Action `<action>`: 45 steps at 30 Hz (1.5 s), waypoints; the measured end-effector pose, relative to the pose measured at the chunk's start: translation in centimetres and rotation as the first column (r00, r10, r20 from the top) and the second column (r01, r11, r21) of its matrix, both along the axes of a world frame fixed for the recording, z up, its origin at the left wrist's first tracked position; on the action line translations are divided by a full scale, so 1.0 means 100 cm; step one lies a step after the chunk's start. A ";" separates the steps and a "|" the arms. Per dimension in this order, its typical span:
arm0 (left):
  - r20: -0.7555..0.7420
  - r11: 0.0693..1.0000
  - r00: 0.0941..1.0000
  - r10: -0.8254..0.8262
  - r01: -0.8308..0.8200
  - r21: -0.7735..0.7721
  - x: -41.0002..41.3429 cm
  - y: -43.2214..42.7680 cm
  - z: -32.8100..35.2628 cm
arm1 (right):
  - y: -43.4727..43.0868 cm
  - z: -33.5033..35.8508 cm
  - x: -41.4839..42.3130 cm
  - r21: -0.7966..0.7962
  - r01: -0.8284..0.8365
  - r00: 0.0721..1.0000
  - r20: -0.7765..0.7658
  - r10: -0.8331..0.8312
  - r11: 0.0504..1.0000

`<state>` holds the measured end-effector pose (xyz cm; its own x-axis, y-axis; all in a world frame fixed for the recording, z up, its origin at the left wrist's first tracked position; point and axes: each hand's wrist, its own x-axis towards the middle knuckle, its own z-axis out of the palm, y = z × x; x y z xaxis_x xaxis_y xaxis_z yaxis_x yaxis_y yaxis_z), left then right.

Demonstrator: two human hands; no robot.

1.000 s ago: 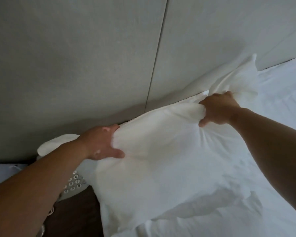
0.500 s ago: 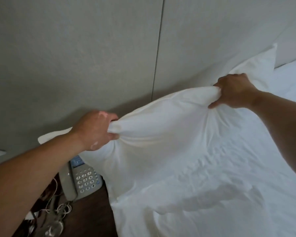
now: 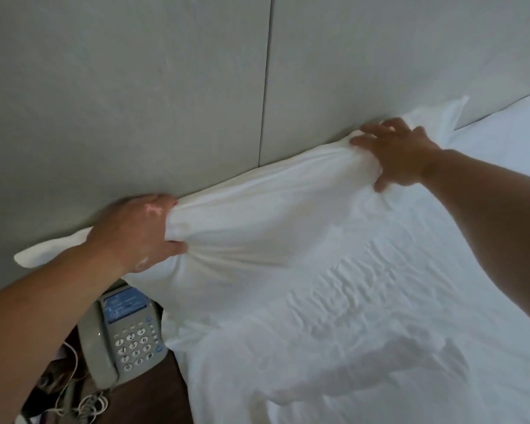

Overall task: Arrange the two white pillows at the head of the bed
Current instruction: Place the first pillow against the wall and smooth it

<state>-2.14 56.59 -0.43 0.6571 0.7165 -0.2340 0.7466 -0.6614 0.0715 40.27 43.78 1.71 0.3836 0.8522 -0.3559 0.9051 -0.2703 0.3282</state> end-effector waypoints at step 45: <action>0.050 0.984 0.985 0.166 -0.162 -0.075 -0.027 -0.086 0.040 | -0.178 0.018 -0.074 0.326 0.456 0.856 -0.415 -0.308 0.828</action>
